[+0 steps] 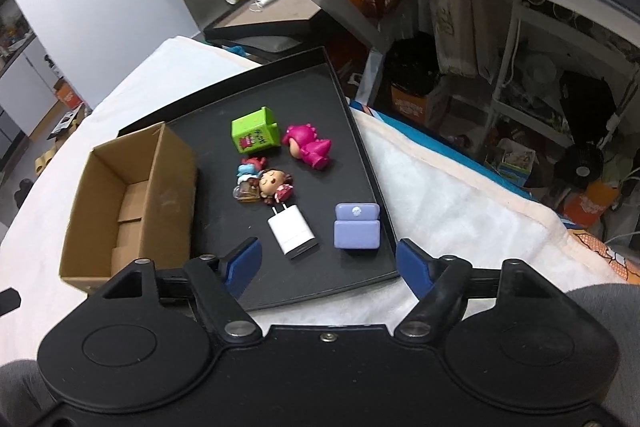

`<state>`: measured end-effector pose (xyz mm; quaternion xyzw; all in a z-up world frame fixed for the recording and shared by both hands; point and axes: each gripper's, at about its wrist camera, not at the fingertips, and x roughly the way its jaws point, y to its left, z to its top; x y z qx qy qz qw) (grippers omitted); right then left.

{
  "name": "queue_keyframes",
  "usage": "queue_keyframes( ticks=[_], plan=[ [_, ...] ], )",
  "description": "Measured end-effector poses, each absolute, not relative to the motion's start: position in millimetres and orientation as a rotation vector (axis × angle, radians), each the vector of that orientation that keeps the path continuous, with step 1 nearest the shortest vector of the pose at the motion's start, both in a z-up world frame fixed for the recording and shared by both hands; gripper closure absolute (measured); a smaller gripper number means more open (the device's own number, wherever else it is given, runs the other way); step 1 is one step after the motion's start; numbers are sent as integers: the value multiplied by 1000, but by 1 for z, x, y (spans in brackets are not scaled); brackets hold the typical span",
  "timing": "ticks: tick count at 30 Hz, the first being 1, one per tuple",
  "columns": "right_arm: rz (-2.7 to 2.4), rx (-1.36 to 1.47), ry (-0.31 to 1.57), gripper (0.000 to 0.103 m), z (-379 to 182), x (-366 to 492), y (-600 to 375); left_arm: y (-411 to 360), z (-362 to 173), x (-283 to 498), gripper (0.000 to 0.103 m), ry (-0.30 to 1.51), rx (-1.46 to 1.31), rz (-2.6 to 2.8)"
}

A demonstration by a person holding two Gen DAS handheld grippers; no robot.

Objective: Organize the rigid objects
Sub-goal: 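Move the right gripper to the lavender block and close on it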

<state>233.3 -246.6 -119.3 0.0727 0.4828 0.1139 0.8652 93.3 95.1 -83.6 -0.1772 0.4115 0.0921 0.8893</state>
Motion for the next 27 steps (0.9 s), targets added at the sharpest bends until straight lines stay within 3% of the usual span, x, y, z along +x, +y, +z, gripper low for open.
queue_keyframes(
  ticks=[12,20,27],
  plan=[
    [212,195,1114,33,-145,273,-241,116,-104,119,48,901,-416,224],
    [181,189,1174,33,-166,301,-234,133,-119,138,50,939,-446,262],
    [152,185,1219,37,-185,319,-233,145,-137,152,63,966,-479,281]
  ],
)
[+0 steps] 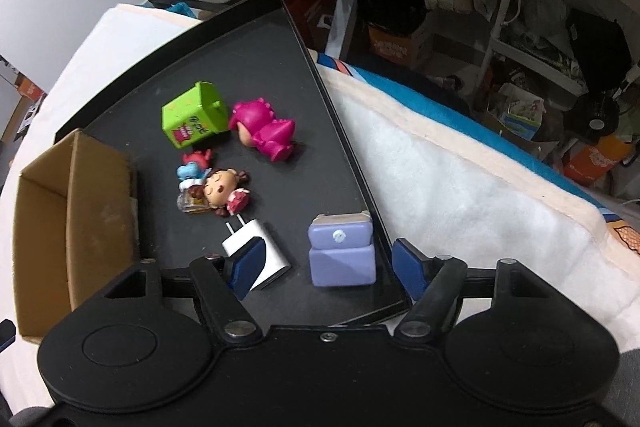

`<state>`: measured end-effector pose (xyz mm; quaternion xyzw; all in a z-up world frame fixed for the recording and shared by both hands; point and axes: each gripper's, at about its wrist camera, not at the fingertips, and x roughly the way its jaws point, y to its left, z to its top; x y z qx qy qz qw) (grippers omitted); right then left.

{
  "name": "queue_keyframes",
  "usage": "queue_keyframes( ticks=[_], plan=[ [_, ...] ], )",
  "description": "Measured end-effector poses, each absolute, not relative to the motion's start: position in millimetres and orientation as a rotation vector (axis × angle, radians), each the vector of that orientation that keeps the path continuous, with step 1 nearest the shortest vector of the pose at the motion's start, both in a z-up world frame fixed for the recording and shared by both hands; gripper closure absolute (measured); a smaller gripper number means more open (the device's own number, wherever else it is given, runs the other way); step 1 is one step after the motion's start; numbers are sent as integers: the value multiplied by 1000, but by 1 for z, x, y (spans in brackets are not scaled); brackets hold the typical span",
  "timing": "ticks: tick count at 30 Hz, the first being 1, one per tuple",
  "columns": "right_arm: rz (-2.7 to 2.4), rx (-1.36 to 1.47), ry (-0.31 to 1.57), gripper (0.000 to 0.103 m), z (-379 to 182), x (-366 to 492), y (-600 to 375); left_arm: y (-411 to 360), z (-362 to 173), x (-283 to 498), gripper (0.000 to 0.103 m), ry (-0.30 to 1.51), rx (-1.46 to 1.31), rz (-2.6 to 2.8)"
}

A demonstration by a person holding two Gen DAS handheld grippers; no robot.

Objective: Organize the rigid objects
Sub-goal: 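Move the right gripper to the lavender block and close on it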

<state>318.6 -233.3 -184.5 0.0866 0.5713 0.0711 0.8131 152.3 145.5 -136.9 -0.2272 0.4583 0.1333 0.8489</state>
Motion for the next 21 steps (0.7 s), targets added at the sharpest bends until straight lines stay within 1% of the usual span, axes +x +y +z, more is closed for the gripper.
queue_keyframes(
  ticks=[5,8,11,14,18,21],
  plan=[
    [134,184,1253,40,-198,327,-233,151,-147,161,68,983,-496,283],
    [129,183,1273,41,-204,331,-233,154,-153,166,74,994,-507,280],
    [128,196,1292,41,-210,334,-233,156,-158,171,76,1001,-510,277],
    [114,186,1286,41,-212,337,-233,155,-162,173,83,1009,-513,267],
    [99,184,1292,42,-215,340,-233,156,-165,175,84,1014,-512,271],
    [103,210,1273,45,-210,339,-236,158,-166,175,84,1015,-520,276]
  ],
)
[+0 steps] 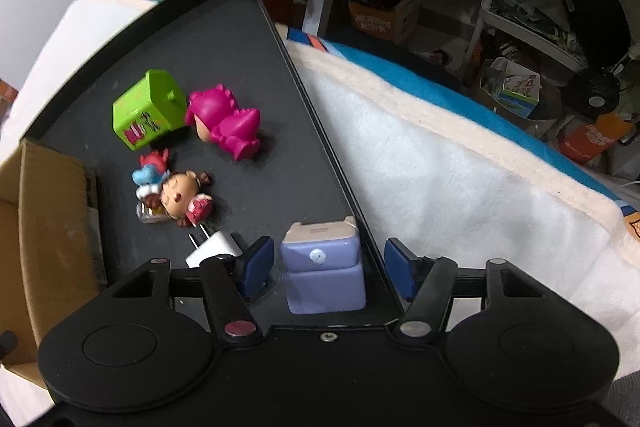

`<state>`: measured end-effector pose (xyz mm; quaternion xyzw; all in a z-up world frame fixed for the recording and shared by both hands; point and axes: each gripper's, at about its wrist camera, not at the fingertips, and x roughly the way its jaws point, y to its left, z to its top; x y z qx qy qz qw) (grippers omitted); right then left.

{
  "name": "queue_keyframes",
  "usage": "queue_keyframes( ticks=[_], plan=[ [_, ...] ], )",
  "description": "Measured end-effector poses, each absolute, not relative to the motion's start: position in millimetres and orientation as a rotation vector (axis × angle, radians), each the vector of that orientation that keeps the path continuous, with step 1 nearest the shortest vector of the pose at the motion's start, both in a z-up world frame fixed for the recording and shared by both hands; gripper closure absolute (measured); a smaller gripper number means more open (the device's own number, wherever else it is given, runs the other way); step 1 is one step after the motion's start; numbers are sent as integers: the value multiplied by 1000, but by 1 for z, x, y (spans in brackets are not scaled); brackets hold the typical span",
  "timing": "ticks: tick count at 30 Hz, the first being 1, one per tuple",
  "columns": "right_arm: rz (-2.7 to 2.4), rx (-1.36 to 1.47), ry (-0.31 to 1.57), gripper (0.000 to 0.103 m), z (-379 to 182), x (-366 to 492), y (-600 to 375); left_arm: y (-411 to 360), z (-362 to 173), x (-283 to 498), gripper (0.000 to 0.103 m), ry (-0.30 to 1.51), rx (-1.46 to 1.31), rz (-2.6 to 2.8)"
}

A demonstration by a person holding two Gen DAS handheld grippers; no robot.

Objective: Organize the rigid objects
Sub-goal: 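Move the right gripper to the lavender block and close on it, then lift the lavender block with the right gripper over the cardboard box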

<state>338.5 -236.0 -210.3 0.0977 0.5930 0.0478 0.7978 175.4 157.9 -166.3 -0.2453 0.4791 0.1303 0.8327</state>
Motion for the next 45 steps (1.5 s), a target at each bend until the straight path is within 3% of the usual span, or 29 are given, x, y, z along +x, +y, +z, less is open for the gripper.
queue_keyframes(
  ticks=[9,13,45],
  plan=[
    [137,174,1306,49,-220,338,-225,155,-170,170,88,990,-512,285],
    [119,132,1310,58,-228,342,-218,155,-171,167,88,977,-520,283],
    [296,105,1155,59,-141,303,-162,158,-180,144,87,872,-572,245]
  ],
)
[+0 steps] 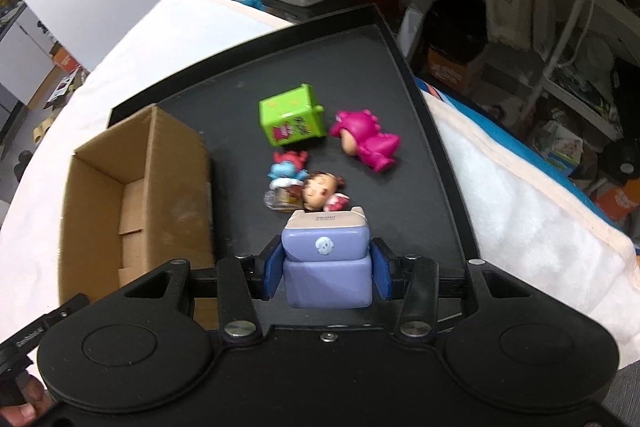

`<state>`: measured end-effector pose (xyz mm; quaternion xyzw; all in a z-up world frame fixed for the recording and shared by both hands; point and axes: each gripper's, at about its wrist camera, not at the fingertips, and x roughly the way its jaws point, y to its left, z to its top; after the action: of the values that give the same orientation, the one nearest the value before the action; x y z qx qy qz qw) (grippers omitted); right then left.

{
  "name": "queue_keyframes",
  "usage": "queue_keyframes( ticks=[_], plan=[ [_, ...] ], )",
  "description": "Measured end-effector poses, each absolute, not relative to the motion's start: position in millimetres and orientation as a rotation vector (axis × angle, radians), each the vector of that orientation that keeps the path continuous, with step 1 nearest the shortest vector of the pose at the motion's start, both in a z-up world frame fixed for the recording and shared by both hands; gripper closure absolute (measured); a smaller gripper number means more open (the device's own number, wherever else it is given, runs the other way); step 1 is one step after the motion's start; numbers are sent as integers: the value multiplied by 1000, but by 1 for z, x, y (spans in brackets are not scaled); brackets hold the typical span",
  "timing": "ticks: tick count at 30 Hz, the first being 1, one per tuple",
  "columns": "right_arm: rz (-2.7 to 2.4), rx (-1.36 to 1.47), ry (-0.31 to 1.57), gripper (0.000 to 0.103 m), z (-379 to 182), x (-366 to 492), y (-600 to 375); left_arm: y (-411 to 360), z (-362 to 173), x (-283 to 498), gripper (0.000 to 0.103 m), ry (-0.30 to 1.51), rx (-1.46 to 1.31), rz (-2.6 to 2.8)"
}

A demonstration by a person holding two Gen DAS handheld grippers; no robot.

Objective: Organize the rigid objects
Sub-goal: 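Lift the lavender block with the right gripper over the cardboard box, then open the right gripper to drop the lavender block into the box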

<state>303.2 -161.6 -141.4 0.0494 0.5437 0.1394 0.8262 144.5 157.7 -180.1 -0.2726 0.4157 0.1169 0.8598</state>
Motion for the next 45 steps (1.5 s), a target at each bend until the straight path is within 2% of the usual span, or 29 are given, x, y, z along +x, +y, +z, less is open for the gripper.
queue_keyframes(
  ticks=[21,45],
  plan=[
    [441,11,1085,59,-96,295,-80,162,-180,143,87,865,-581,233],
    [586,-88,1099,59,-117,297,14,165,-183,139,86,848,-601,219]
  ],
)
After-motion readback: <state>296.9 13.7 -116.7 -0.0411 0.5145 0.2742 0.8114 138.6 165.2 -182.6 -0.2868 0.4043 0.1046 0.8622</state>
